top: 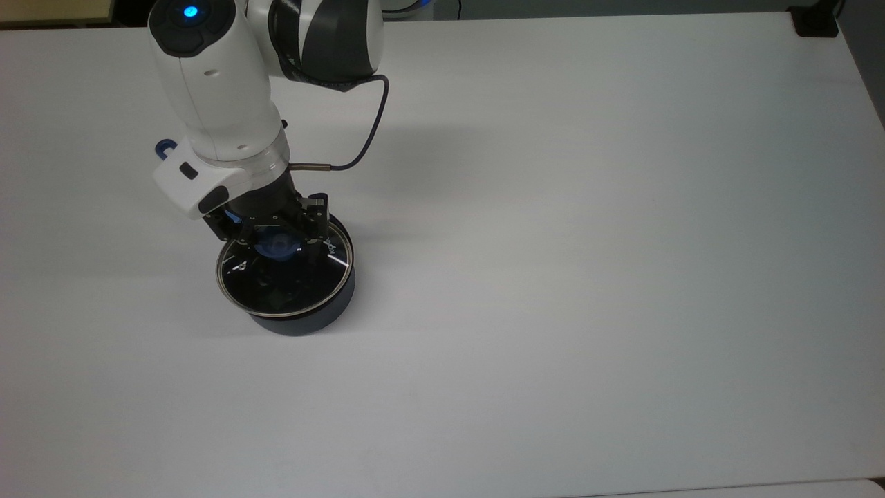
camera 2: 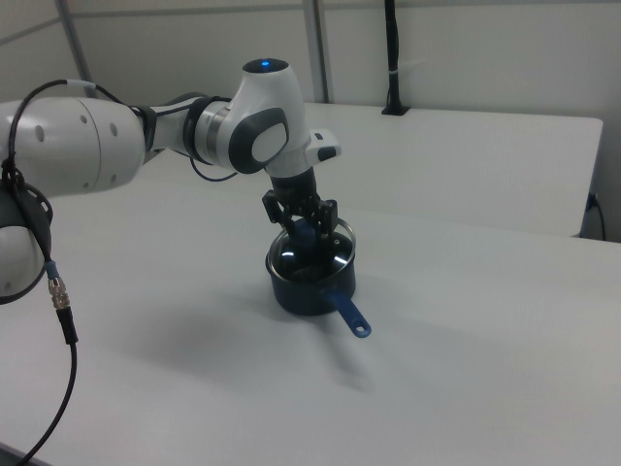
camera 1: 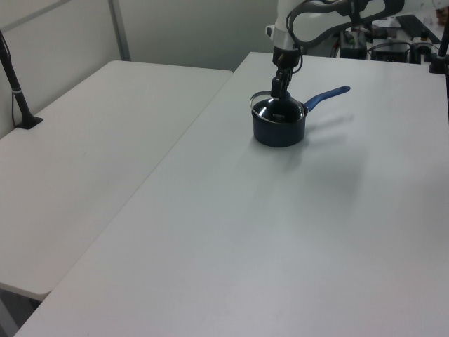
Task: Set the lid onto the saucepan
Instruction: 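Lower the lid onto the saucepan rim, then open the gripper to release the lid knob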
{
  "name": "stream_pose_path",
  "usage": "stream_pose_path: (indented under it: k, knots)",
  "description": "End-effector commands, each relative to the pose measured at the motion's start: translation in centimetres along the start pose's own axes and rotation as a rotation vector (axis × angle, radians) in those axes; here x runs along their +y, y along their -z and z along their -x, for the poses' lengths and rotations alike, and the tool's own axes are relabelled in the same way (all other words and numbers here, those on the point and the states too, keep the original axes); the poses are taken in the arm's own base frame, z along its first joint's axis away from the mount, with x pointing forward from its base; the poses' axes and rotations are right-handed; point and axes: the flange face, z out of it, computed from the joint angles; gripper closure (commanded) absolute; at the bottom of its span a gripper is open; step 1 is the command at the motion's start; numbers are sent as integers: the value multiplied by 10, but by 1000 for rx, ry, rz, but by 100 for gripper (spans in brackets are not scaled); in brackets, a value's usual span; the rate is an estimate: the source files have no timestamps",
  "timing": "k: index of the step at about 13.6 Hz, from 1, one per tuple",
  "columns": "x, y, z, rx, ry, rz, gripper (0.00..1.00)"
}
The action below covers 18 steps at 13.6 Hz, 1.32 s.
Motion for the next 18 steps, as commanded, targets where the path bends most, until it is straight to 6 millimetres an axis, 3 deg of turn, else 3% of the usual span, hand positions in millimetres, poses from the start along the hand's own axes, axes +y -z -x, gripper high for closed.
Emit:
stream_pose_path:
  k: [1,5,6,11,18]
  knots:
    - [-5,2,2,-38,40,4,52]
    - [-7,-1,3,-43,41,4,39]
    - [-16,-1,1,-41,52,4,38]
    - [-15,1,1,-36,31,-13,47]
    - [-12,2,5,-75,-8,-38,50]
